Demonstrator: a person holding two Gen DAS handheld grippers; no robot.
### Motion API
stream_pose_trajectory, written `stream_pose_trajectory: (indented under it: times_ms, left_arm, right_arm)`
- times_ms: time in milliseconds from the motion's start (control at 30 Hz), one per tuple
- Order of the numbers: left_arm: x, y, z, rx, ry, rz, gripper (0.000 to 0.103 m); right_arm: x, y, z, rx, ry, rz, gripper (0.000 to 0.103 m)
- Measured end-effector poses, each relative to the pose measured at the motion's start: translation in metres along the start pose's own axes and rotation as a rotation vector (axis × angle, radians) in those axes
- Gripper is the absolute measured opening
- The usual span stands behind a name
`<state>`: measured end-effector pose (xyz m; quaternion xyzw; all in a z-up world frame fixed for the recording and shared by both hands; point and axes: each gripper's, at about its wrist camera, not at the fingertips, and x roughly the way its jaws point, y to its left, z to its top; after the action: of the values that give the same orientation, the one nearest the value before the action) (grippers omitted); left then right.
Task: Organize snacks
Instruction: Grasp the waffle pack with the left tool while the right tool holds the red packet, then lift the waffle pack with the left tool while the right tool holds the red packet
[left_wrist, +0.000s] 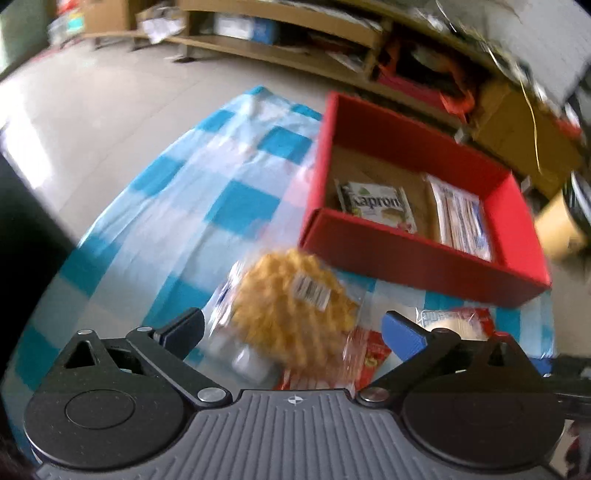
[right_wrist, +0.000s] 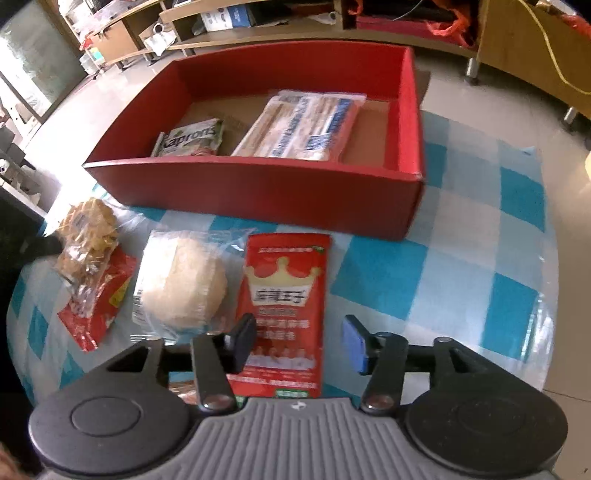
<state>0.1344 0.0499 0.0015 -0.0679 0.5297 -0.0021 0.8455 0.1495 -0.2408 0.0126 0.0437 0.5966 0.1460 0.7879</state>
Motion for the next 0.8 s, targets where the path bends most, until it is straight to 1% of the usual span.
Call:
stream_pose_trajectory:
  times_ms: [100, 167, 200, 267, 300, 400, 467, 533, 567, 633, 733, 800]
  left_arm:
    - [0.017, -0.013, 0.007, 0.09, 0.03, 0.057, 0.103]
    - [0.029, -0.021, 0.005, 0.125, 0.056, 0.08, 0.103]
    - [0.034, -0.026, 0.002, 0.158, 0.064, 0.1, 0.103]
    - [0.043, -0.035, -0.004, 0.222, 0.061, 0.156, 0.103]
    - [0.045, -0.038, -0.005, 0.238, 0.056, 0.169, 0.103]
    - [0.048, -0.036, -0.007, 0.228, 0.067, 0.163, 0.103]
    - [0.046, -0.032, -0.005, 0.217, 0.074, 0.148, 0.099]
    - [0.041, -0.027, -0.003, 0.194, 0.071, 0.131, 0.088]
    - [0.037, -0.024, -0.002, 0.183, 0.069, 0.123, 0.087]
    - [0.03, -0.017, -0.001, 0.154, 0.07, 0.106, 0.083]
    - [0.02, -0.012, -0.002, 0.133, 0.06, 0.106, 0.082]
    - [0.014, -0.011, -0.001, 0.126, 0.053, 0.084, 0.082]
  right_arm:
    - [0.003, 0.001, 0.0, 0.011, 0.005, 0.01, 0.062]
    - [0.007, 0.0, 0.0, 0.017, 0.014, 0.005, 0.064]
    - [0.01, 0.0, 0.002, 0.023, 0.016, 0.003, 0.065]
    - [0.012, 0.002, 0.005, 0.016, 0.012, -0.009, 0.066]
    - [0.014, 0.003, 0.005, 0.008, 0.01, -0.013, 0.066]
    - [0.017, 0.01, 0.004, -0.023, -0.008, -0.042, 0.068]
    - [0.019, 0.014, 0.003, -0.049, -0.016, -0.059, 0.068]
    - [0.016, 0.013, 0.002, -0.068, -0.017, -0.076, 0.061]
    - [0.015, 0.012, 0.002, -0.07, -0.019, -0.083, 0.052]
    - [0.012, 0.004, 0.002, -0.043, -0.02, -0.059, 0.05]
    - [0.009, 0.0, 0.001, -0.03, -0.021, -0.057, 0.048]
    - [0.004, -0.002, 0.001, -0.018, -0.029, -0.042, 0.047]
